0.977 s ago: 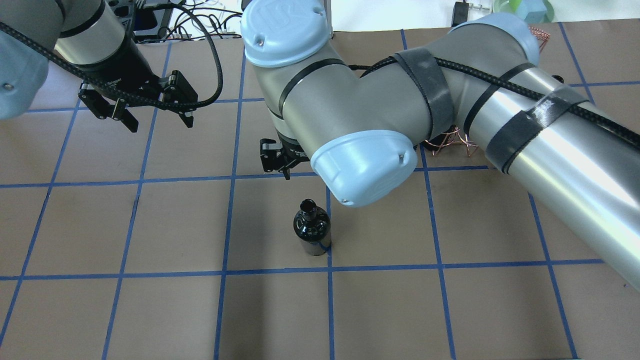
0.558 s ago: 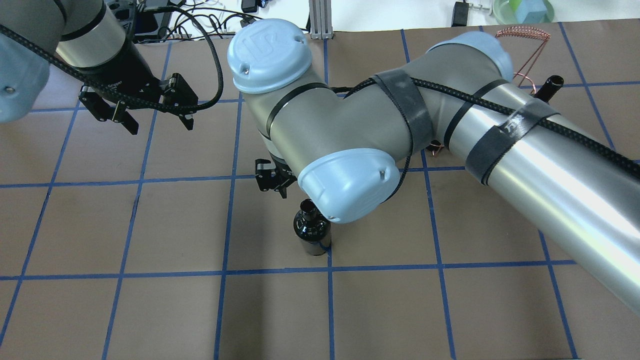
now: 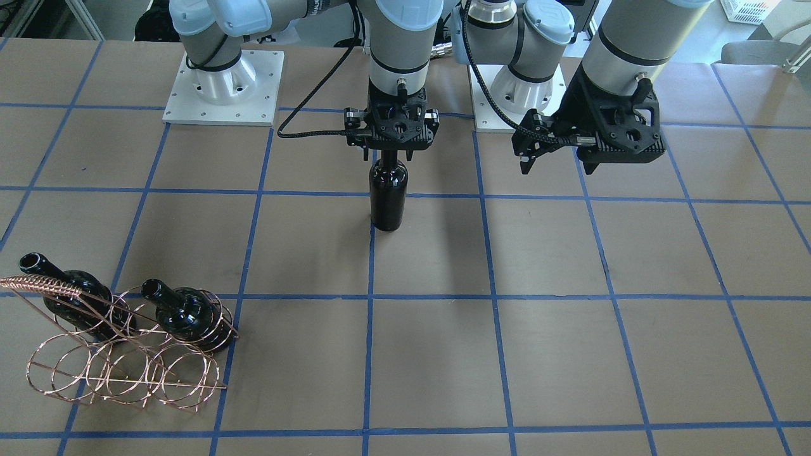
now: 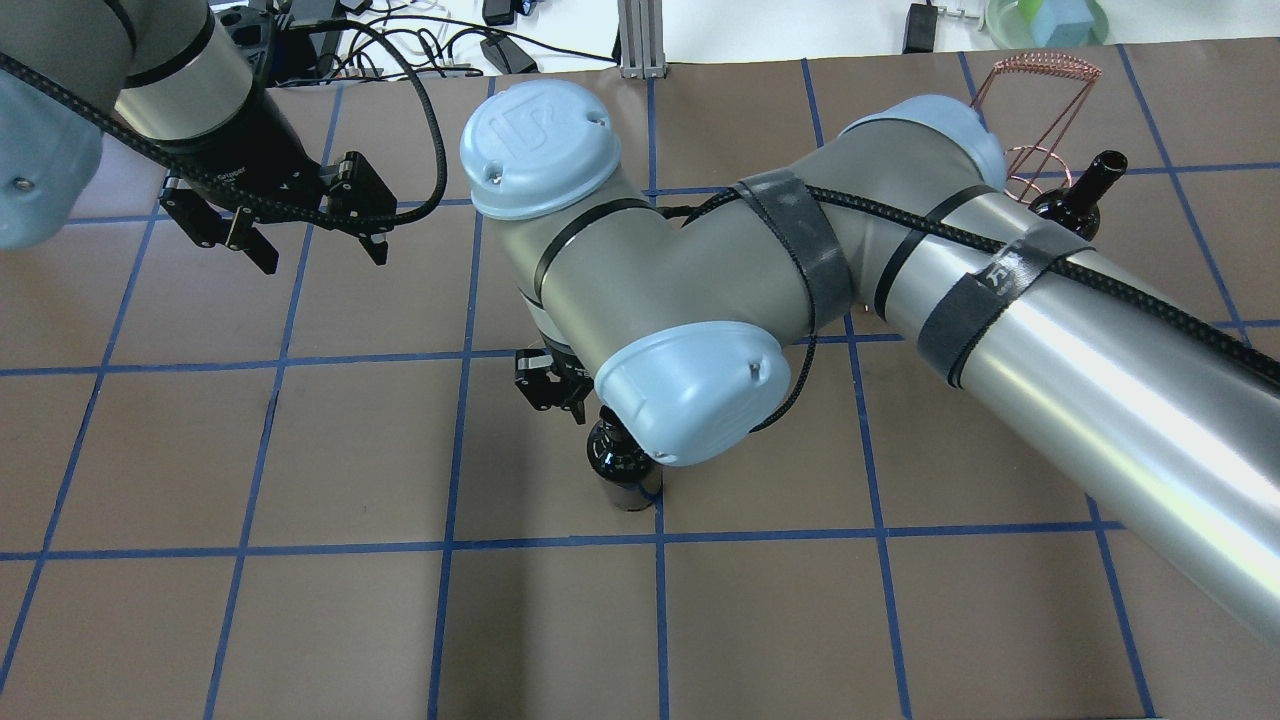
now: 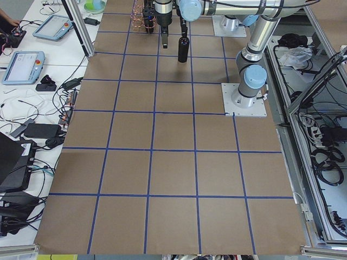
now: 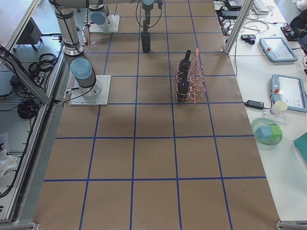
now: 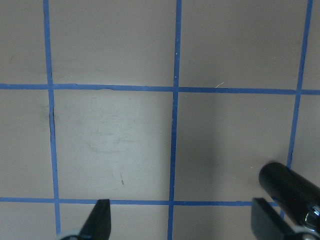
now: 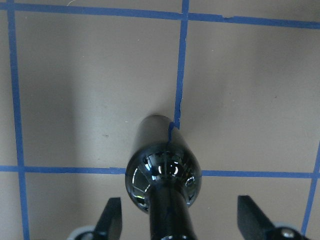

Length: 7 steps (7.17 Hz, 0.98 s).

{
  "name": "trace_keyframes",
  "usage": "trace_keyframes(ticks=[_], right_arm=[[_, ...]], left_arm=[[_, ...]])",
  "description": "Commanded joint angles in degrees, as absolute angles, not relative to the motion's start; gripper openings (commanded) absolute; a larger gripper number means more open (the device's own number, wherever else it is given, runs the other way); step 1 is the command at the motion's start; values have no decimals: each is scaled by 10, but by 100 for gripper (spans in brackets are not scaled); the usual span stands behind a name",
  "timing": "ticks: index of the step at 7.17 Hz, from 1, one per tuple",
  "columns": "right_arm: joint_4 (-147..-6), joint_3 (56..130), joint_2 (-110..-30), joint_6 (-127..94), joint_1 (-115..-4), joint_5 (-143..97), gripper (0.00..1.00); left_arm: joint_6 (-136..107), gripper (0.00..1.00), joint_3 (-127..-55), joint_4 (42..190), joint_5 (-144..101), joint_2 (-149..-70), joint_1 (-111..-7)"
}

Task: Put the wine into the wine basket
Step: 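Lower the right gripper and grasp the upright bottle by its neck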

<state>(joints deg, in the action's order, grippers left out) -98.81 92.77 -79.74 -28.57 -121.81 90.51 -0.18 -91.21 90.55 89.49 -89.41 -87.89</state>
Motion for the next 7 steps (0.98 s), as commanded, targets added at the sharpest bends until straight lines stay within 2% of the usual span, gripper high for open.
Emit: trace_keyframes(ticks=[1,4,6,7], right_arm=[[-993,927,-797,-285,-1218,903,35],[-997,925,-797,-277,-1217,904,0],[-998,919,-798,-278,-1216,890,0],[-998,918,-798,-276,-1211,881,17]], left_arm=[[-2,100,-912,906,896,-894,-878],[26,100,-912,904,896,-894,-876],[26,100,-912,904,896,-894,-876],[26,100,-912,904,896,-894,-876]])
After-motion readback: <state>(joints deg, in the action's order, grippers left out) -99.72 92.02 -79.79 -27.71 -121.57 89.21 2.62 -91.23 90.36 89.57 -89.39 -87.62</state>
